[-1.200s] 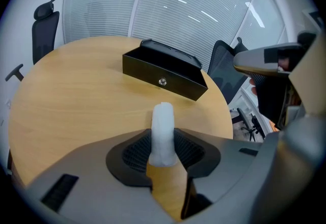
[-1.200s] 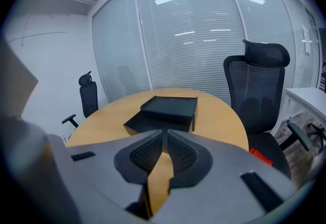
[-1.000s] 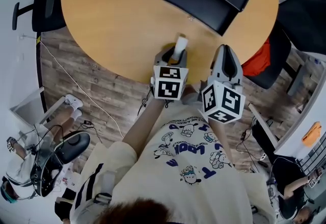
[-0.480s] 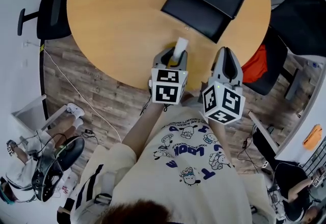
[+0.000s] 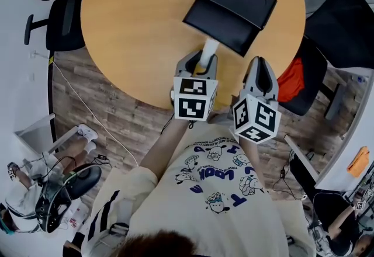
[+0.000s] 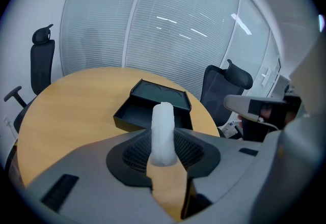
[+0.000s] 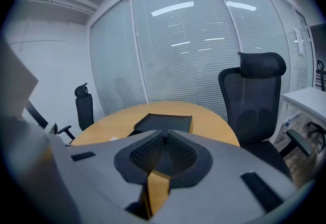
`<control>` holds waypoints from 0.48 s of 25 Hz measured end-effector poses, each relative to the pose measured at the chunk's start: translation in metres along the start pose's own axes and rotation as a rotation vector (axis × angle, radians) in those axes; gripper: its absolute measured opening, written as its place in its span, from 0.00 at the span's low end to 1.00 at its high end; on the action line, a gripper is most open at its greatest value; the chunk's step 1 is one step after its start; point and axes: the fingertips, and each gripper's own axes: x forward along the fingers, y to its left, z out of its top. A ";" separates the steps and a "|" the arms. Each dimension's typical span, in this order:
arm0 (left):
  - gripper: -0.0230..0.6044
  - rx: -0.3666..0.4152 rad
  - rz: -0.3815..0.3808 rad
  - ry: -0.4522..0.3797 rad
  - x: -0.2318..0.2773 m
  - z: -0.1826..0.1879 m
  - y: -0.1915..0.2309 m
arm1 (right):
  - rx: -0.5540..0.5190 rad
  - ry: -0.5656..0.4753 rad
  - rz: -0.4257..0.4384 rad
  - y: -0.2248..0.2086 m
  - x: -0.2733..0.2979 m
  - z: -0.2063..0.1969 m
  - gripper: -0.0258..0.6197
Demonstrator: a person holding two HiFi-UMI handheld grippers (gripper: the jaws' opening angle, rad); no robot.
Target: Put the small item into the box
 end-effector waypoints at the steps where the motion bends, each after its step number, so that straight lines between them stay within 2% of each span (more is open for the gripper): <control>1: 0.26 0.004 0.000 -0.005 -0.001 0.004 -0.002 | 0.001 -0.002 -0.001 -0.001 0.000 0.001 0.11; 12: 0.26 0.053 0.001 -0.061 -0.001 0.046 -0.012 | 0.035 -0.015 -0.010 -0.010 0.003 0.008 0.11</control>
